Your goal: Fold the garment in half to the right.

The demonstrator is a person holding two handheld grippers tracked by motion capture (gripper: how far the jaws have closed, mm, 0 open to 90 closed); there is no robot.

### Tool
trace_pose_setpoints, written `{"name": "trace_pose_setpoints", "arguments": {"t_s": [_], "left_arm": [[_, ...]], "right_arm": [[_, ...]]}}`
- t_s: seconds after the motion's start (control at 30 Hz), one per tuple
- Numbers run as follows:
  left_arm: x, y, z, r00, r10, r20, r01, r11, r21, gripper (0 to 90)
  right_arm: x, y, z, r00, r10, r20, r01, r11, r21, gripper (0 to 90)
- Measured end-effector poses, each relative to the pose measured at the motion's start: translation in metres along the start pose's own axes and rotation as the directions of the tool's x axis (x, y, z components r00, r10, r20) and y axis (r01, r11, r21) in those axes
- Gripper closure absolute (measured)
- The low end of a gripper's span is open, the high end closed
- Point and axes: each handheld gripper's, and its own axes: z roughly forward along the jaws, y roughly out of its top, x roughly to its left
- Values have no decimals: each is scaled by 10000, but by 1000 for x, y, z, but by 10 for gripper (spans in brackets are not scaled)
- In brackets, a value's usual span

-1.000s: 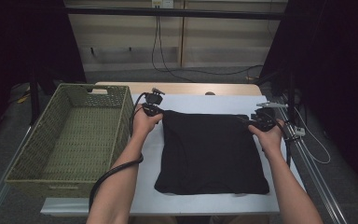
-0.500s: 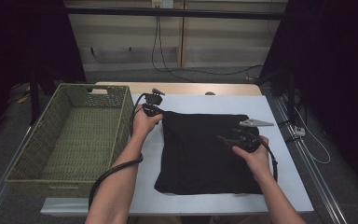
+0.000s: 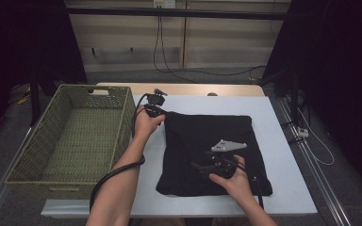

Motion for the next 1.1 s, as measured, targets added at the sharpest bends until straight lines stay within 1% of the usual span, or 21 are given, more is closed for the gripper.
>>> {"name": "trace_pose_setpoints", "arguments": {"t_s": [0.03,0.1,0.13,0.2,0.27,0.3,0.33,0.4,0.53,0.6,0.63,0.67,0.73,0.77,0.83,0.87,0.93,0.97,1.03,1.07,1.1], "left_arm": [[-1,0,0,10000,-38,-20,38,10000,-12,834],[-1,-1,-1,10000,-44,-90,44,10000,-39,833],[-2,-1,-1,9999,-79,-73,79,10000,-49,833],[-2,-1,-1,9999,-83,-78,83,10000,-42,833],[-2,-2,-1,9999,-117,-59,117,9999,-21,833],[-3,-2,-1,9999,-116,-115,115,9999,-42,833],[-3,-3,-1,9999,-107,-90,107,9999,-31,833],[-3,-3,-2,9998,-128,-138,127,9999,-50,833],[-4,-3,-5,9998,-174,-87,173,9998,-69,833],[-4,-2,-5,9998,-190,-102,189,9998,-104,834],[-4,-2,-6,9997,-239,-75,238,9997,-70,834],[-5,-1,-7,9996,-277,-72,278,9996,3,835],[-5,0,-7,9996,-265,-100,265,9996,-9,836],[-5,0,-7,9996,-265,-100,265,9996,-9,836],[-6,1,-6,9996,-235,-186,235,9997,-3,836],[-6,1,-6,9996,-235,-186,235,9997,-3,836],[-5,2,-6,9995,-268,-175,269,9996,65,836],[-5,2,-5,9994,-302,-169,303,9995,32,836],[-3,2,-4,9994,-291,-165,292,9995,70,836],[-3,3,-3,9994,-319,-150,320,9994,91,836],[-2,3,-3,9995,-295,-136,297,9995,110,836]], "right_arm": [[0,0,0,10000,0,0,0,10000,0,278],[16,-4,6,9987,-293,-411,299,9995,144,310],[20,-5,8,9980,-383,-512,396,9989,247,318],[23,-6,9,9972,-471,-581,489,9984,284,325],[32,-9,13,9942,-644,-858,686,9966,466,349],[32,-9,13,9942,-644,-858,686,9966,466,349],[37,-12,17,9918,-731,-1052,790,9955,531,359],[39,-12,18,9907,-736,-1148,808,9949,597,356],[50,-15,23,9825,-1102,-1504,1231,9892,797,352],[55,-16,23,9794,-1235,-1597,1383,9868,848,334],[60,-18,23,9769,-1457,-1564,1602,9834,848,310],[62,-19,23,9768,-1514,-1511,1652,9828,831,308],[65,-22,23,9714,-1890,-1437,2013,9765,764,294],[65,-22,23,9714,-1890,-1437,2013,9765,764,294],[70,-24,22,9650,-2229,-1384,2357,9681,848,280],[70,-24,22,9650,-2229,-1384,2357,9681,848,280],[75,-26,22,9623,-2523,-1014,2614,9612,887,335],[75,-26,22,9623,-2523,-1014,2614,9612,887,335],[74,-26,20,9664,-2417,-875,2485,9655,780,499],[73,-26,19,9696,-2281,-883,2348,9691,750,538],[71,-26,19,9698,-2283,-856,2346,9694,724,616]]}}
